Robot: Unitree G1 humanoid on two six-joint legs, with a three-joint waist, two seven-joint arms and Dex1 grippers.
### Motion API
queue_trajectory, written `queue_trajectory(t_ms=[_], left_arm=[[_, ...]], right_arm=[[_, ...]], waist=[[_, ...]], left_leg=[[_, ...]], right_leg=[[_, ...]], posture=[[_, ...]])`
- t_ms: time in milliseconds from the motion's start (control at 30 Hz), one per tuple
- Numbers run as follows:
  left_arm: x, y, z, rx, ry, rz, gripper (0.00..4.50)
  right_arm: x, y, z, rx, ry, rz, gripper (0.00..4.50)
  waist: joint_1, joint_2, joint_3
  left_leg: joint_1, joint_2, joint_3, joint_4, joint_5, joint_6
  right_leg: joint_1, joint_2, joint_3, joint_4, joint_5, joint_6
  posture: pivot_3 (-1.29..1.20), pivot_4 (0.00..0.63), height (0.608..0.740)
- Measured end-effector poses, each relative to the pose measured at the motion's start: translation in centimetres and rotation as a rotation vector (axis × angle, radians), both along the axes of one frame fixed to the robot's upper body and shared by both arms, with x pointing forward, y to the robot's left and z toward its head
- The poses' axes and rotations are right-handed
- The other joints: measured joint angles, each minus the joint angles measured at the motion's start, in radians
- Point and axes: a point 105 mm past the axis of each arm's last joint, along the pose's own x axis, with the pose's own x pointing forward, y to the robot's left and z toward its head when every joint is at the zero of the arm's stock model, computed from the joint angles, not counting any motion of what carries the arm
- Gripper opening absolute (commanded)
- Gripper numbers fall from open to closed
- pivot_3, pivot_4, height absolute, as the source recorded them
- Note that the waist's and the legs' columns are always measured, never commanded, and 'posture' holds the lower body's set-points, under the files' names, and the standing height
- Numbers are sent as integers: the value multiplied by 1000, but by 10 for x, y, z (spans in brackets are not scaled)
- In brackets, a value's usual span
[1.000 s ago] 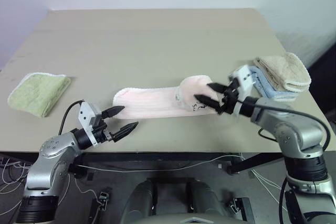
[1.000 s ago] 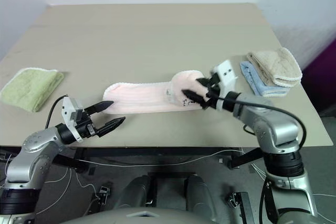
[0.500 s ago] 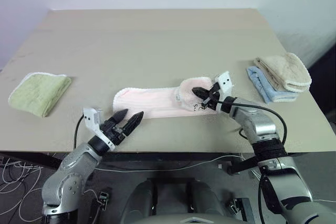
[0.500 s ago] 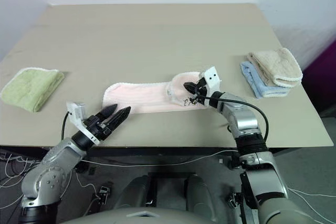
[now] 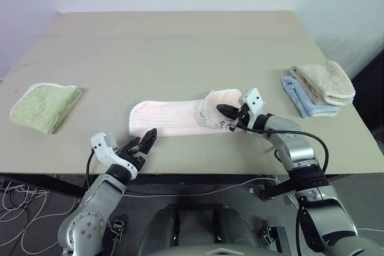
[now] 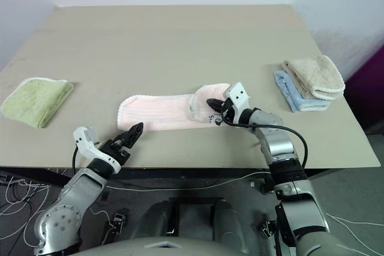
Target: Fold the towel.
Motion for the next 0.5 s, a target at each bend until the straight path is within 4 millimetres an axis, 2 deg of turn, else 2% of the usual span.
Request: queue_trajectory(t_ms=[100,167,333,467,500], left_arm=[[2,4,1,-78,29,50,4500],[3,4,2,-115,43,70,4500],[13,4,4,-220,82,136,4500],[20,6,4,-236,98,161,4500],[22,7,4,-236,100,162,4318]], right_arm=[[1,-5,23,4,-71,-2,15],[0,-7,30,-5,-98,0,15],[0,-9,34,-11,-109,1,15],[0,-8,35,-10,-113,0,15],[0,-9,35,-10,-113,-1,3]], waist=[[0,0,0],[0,0,0],[3,1,0],[3,1,-1],[3,1,-1]], left_leg=[[0,0,0,0,0,0],[0,0,0,0,0,0],[1,0,0,0,0,0],[4,-1,0,0,0,0],[5,-1,0,0,0,0]], right_leg=[[0,0,0,0,0,0],[0,0,0,0,0,0],[2,1,0,0,0,0],[4,2,0,0,0,0],[5,2,0,0,0,0]], posture=[[0,150,740],[0,150,740],[0,150,740],[0,150,740],[0,150,740]])
